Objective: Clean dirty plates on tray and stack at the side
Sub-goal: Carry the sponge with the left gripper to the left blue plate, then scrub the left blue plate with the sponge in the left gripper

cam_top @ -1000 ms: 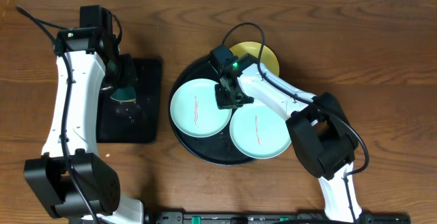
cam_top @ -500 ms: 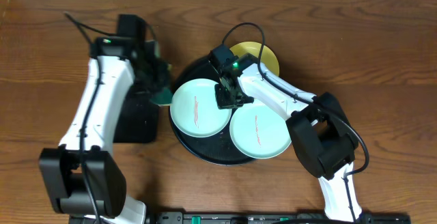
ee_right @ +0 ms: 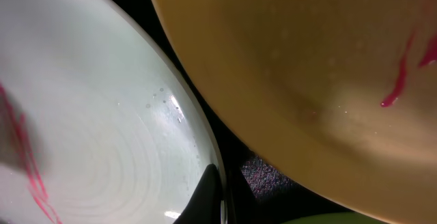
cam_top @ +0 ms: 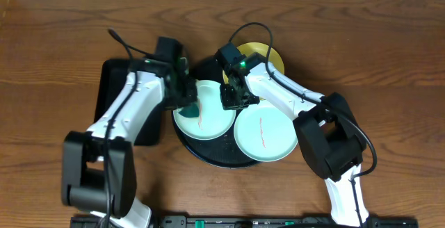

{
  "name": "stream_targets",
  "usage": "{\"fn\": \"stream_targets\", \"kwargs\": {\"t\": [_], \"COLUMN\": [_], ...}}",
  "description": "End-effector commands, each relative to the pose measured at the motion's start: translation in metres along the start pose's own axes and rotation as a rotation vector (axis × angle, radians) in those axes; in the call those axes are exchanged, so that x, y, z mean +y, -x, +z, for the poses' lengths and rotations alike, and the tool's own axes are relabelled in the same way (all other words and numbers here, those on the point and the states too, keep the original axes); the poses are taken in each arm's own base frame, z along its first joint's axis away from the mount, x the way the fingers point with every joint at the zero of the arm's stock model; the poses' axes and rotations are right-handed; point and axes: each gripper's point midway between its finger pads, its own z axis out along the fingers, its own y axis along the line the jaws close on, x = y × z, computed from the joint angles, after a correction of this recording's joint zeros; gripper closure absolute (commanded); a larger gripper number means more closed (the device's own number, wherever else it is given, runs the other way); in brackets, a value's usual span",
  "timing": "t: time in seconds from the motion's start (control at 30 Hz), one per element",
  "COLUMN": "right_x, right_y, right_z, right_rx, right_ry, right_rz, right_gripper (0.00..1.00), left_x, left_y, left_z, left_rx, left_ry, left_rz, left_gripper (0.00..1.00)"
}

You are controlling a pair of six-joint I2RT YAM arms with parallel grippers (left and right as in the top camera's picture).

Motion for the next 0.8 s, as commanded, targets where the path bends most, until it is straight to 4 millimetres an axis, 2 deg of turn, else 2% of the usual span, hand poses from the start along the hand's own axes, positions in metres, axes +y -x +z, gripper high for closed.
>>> {"fn": "stream_targets", "kwargs": {"t": [0.0, 0.13, 0.23, 0.3, 0.43, 0.5, 0.63, 0.77], "right_x": [0.006, 0.006, 0.006, 0.006, 0.006, 0.006, 0.006, 0.006], "right_y": [-0.006, -0.007, -0.007, -0.007, -0.007, -0.007, -0.007, -0.007], "right_z": [0.008, 0.008, 0.008, 0.008, 0.008, 0.008, 0.008, 0.008], "right_rx": [0.028, 0.033, 0.032, 0.032, 0.032, 0.032, 0.031, 0.031], "right_ry": [0.022, 0.019, 0.02, 0.02, 0.019, 0.02, 0.02, 0.02], "right_rz": [-0.027, -0.033, -0.034, -0.034, -0.034, -0.034, -0.034, -0.034], "right_gripper": [0.99, 0.99, 0.99, 0.98, 0.98, 0.98, 0.98, 0.98], "left_x": [-0.002, 0.004, 0.005, -0.003, -0.043, -0.046, -0.032, 0.018], "left_y": [-0.011, -0.02, -0.024, -0.027, -0.04, -0.046, -0.05, -0.025], "left_z": [0.024, 0.041, 0.046, 0.046, 0.038, 0.035, 0.036, 0.042], "left_rx": [0.054, 0.105, 0.129, 0.149, 0.222, 0.248, 0.263, 0.134], "left_ry": [0.033, 0.07, 0.074, 0.024, -0.223, -0.247, -0.171, 0.141], "left_rz": [-0.046, -0.064, -0.069, -0.062, 0.103, 0.113, 0.1, -0.004], "left_gripper": [0.93, 0.93, 0.93, 0.92, 0.93, 0.93, 0.93, 0.93]}}
